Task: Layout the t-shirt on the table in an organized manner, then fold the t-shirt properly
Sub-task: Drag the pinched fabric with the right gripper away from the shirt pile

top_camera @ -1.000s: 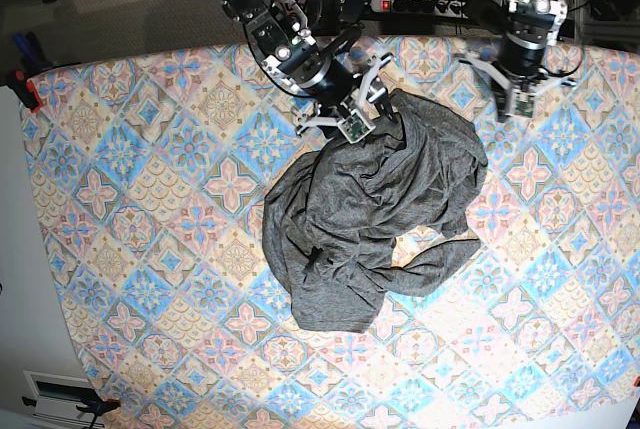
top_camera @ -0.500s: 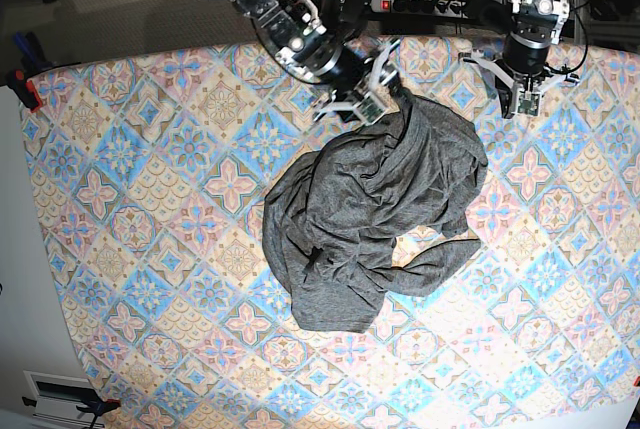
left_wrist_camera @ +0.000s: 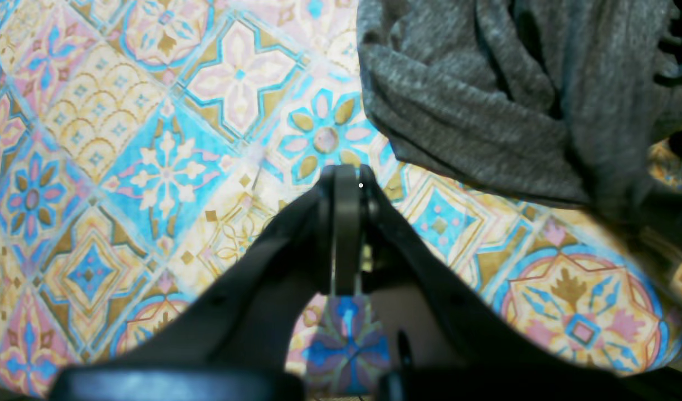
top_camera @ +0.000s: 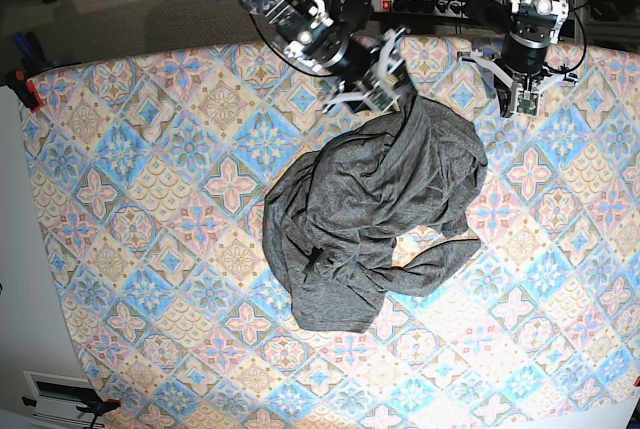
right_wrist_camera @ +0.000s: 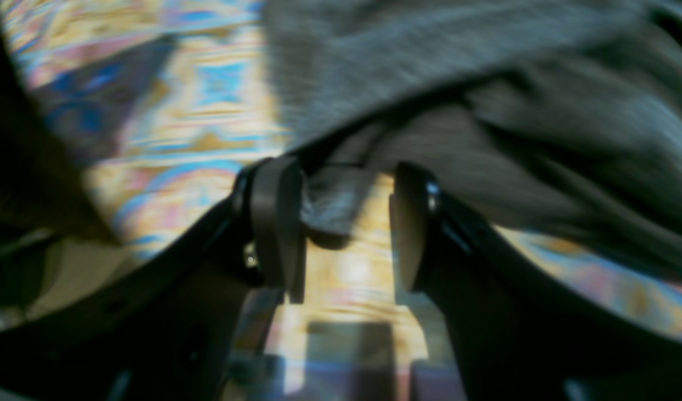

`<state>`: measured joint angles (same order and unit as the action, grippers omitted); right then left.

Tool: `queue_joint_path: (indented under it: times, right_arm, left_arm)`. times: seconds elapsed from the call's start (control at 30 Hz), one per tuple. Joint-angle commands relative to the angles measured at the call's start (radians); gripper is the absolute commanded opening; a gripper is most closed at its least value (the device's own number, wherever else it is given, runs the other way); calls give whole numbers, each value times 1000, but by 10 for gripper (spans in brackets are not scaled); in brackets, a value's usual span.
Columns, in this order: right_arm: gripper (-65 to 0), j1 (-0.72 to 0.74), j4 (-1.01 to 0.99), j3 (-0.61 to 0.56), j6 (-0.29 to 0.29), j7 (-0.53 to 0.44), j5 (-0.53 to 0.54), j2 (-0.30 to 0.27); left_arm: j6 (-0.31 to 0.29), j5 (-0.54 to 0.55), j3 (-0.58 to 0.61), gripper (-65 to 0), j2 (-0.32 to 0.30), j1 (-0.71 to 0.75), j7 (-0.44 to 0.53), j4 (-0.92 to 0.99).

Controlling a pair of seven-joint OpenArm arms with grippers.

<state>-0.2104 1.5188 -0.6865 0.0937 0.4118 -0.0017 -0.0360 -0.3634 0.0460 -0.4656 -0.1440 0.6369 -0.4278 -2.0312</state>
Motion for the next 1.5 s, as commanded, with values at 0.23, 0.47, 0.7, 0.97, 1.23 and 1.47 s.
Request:
queue_joint_path:
  times: [0.23,0.47,0.7,0.97,1.23,1.47]
  right_arm:
    - [-379,79,22,-55,10,-24,9,12]
    - [-379,127,-60,-63,10,-24,9,17]
    - [-384,128,-151,-63,10,-26,9,17]
    - [-577,128,-215,-63,10,-26,9,17]
    - [-650,128,-142,43,10,-26,9,17]
    - [-650,118,59,270,10,-24,9,17]
  left_arm:
    - [5,4,24,-647,-3,-10,19,7]
    - [5,4,23,-647,-3,-12,19,7]
    - [5,4,23,-647,-3,-12,19,7]
    - [5,4,21,-647,-3,-12,19,8]
    - [5,4,23,-647,-3,-18,19,56]
    - [5,4,21,-647,-9,-18,19,93]
